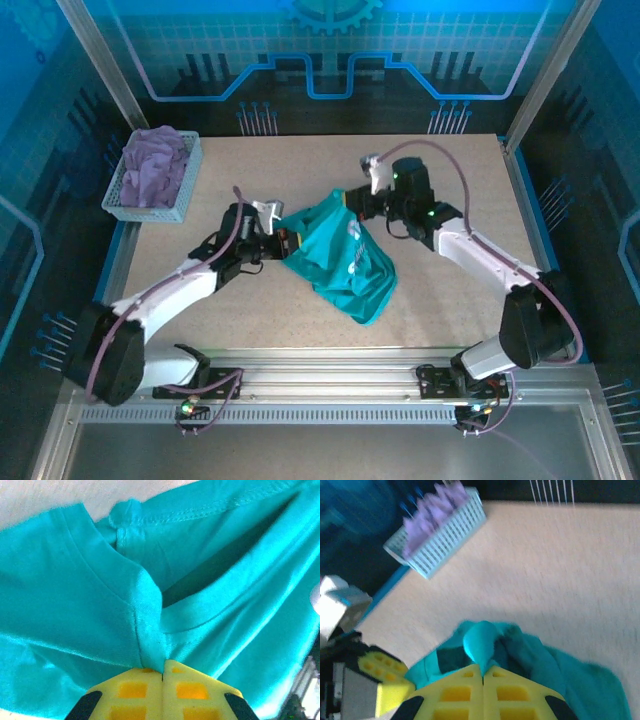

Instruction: Fold the inside-out t-shirt

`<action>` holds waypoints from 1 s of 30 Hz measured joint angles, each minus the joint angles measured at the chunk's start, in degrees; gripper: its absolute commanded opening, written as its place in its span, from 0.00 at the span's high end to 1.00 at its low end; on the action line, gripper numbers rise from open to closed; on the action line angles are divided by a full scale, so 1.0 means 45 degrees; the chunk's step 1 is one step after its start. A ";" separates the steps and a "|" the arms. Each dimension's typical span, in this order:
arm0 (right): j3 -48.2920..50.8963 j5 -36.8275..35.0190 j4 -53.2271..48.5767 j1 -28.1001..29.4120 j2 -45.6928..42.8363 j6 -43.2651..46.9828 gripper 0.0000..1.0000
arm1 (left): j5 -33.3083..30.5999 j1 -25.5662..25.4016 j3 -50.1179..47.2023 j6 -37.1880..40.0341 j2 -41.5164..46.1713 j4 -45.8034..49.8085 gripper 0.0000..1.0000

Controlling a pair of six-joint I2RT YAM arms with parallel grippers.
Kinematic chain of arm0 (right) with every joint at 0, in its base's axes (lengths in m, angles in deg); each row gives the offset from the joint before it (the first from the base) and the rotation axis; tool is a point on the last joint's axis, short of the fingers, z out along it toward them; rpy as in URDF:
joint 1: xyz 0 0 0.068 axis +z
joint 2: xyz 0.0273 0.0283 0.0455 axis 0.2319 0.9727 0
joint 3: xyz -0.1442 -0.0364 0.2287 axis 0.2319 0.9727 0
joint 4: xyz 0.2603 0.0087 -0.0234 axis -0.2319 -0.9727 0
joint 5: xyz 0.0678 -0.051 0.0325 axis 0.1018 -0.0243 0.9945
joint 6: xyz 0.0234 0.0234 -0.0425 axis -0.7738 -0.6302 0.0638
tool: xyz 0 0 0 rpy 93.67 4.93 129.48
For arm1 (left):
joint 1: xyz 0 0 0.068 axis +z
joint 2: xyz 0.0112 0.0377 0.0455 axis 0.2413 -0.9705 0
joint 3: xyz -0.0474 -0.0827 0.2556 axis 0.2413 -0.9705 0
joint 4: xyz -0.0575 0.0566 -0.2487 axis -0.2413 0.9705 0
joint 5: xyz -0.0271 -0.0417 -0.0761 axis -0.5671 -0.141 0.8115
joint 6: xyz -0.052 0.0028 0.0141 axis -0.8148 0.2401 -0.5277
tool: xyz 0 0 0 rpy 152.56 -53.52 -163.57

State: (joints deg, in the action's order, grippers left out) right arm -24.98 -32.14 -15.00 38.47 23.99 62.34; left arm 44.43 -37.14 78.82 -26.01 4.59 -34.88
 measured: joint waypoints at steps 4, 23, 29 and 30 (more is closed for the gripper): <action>-0.2521 0.0597 -0.1093 0.0000 -0.0107 0.0670 1.00 | 0.0189 -0.0301 0.0000 -0.0797 0.1802 -0.1326 1.00; 0.0262 -0.2147 -0.4284 0.1185 -0.0986 0.1676 0.44 | -0.2841 -0.1817 0.1171 -0.2875 0.2093 -0.2778 1.00; 0.4294 -0.2521 -0.1428 0.2866 -0.3672 0.1049 0.43 | -0.3002 -0.1817 0.1166 -0.2880 0.2035 -0.2492 1.00; 0.4459 -0.2744 -0.1064 0.3026 -0.3521 0.1069 0.43 | -0.3036 -0.1817 0.1166 -0.2880 0.2035 -0.2492 1.00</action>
State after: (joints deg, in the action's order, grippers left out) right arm -4.92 -44.49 -19.79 52.08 8.14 67.15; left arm 30.77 -45.32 84.06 -38.97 13.75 -46.10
